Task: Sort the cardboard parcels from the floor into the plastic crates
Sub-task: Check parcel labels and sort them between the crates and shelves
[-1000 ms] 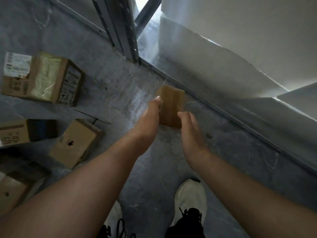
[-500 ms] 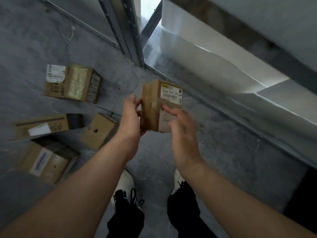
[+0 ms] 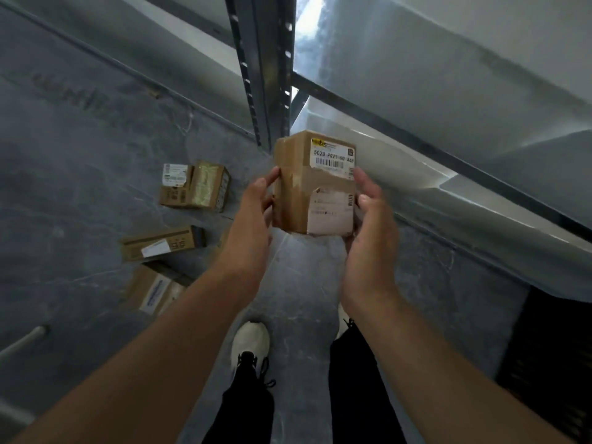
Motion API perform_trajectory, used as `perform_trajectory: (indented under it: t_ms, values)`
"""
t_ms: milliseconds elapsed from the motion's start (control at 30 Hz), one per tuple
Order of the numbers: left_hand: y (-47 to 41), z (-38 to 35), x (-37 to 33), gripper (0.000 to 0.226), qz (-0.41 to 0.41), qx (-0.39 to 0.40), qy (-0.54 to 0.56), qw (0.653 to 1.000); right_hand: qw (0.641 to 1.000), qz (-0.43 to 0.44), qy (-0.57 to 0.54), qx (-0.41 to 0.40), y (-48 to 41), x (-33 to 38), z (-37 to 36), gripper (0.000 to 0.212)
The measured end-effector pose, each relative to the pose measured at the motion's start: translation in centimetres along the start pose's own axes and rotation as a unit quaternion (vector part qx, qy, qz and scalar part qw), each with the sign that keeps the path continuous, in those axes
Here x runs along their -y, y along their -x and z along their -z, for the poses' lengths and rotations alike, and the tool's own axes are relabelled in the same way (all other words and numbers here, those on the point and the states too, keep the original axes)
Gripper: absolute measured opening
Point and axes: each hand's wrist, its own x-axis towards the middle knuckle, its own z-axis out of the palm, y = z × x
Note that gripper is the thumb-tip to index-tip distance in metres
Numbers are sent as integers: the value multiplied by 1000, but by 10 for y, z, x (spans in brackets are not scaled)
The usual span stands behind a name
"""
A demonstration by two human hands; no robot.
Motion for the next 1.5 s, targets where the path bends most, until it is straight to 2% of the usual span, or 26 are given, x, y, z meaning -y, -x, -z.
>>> perform_trajectory:
  t_ms: [67, 100, 233, 400, 600, 800, 900, 1033, 1067, 1233, 1500]
  values:
    - [30, 12, -17, 44, -15, 15, -21, 1000, 999, -3, -22, -30, 27, 24, -1, 69]
    - [45, 18, -25, 46, -25, 24, -36, 999, 999, -6, -32, -37, 40, 37, 0, 70]
    - [112, 29, -70, 52, -44, 83, -73, 993, 998, 18, -22, -60, 95, 96, 13, 46]
    - [205, 20, -137, 47, -54, 182, -43, 981, 996, 47, -33, -75, 178, 194, 29, 42]
    - [331, -13, -190, 51, -112, 224, 1, 968, 993, 85, -55, -61, 281, 305, 79, 45]
    - [460, -41, -214, 55, -191, 259, -19, 947, 987, 148, -33, -46, 383, 380, 149, 42]
    - [524, -62, -228, 46, -237, 260, -15, 936, 985, 168, -27, -35, 434, 418, 186, 41]
    - [592, -89, -244, 50, -269, 285, -10, 920, 976, 209, -30, -45, 488, 455, 226, 54]
    - [604, -95, -246, 51, -273, 294, -16, 916, 975, 213, -32, -56, 500, 462, 233, 56]
    - [642, -126, -252, 54, -270, 359, -54, 892, 960, 236, -49, -144, 536, 480, 266, 38]
    - [670, -195, -236, 47, -250, 426, -137, 859, 919, 239, -104, -297, 550, 470, 312, 35]
